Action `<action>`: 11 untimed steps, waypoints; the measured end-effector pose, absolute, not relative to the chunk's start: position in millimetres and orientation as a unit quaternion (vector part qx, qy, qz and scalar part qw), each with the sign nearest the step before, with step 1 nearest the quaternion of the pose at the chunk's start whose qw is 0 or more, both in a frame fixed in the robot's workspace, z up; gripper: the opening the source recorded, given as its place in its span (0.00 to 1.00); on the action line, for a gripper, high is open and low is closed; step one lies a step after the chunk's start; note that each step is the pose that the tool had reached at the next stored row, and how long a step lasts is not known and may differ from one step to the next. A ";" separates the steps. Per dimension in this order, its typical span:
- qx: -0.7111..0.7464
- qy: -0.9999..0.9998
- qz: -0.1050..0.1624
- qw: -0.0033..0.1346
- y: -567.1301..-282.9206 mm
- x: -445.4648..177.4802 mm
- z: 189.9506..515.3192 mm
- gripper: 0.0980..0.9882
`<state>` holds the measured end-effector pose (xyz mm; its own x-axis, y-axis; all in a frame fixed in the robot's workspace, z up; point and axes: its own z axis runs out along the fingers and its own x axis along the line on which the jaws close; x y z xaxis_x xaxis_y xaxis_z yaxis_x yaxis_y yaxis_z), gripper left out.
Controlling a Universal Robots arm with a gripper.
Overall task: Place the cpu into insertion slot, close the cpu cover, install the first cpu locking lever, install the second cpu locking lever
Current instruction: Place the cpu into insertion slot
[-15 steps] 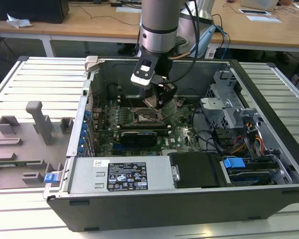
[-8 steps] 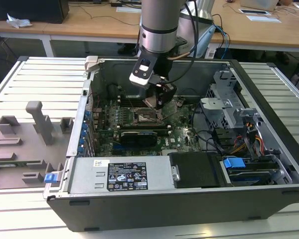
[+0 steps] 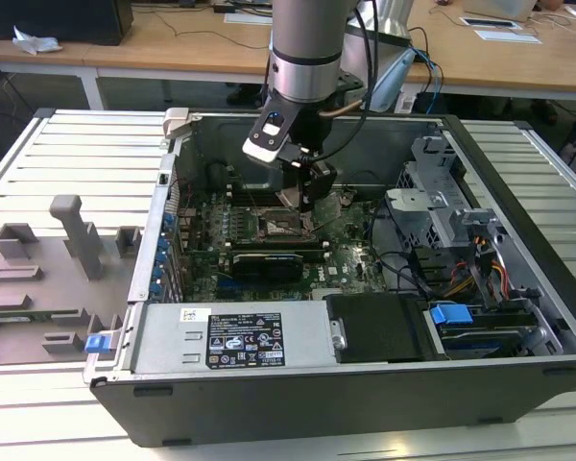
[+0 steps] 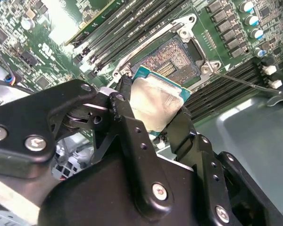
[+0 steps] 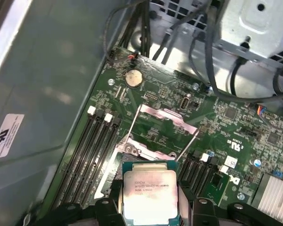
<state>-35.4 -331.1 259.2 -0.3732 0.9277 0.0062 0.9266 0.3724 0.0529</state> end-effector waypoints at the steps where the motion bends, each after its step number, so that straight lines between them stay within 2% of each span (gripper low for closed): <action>1: 0.563 0.826 0.023 0.013 -331.1 -35.3 259.2 0.50; 11: 0.605 0.796 0.017 0.017 -331.1 -35.3 259.0 0.50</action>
<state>-35.3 -331.1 259.0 -0.2668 0.9637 -0.0069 0.9625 0.2668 0.0482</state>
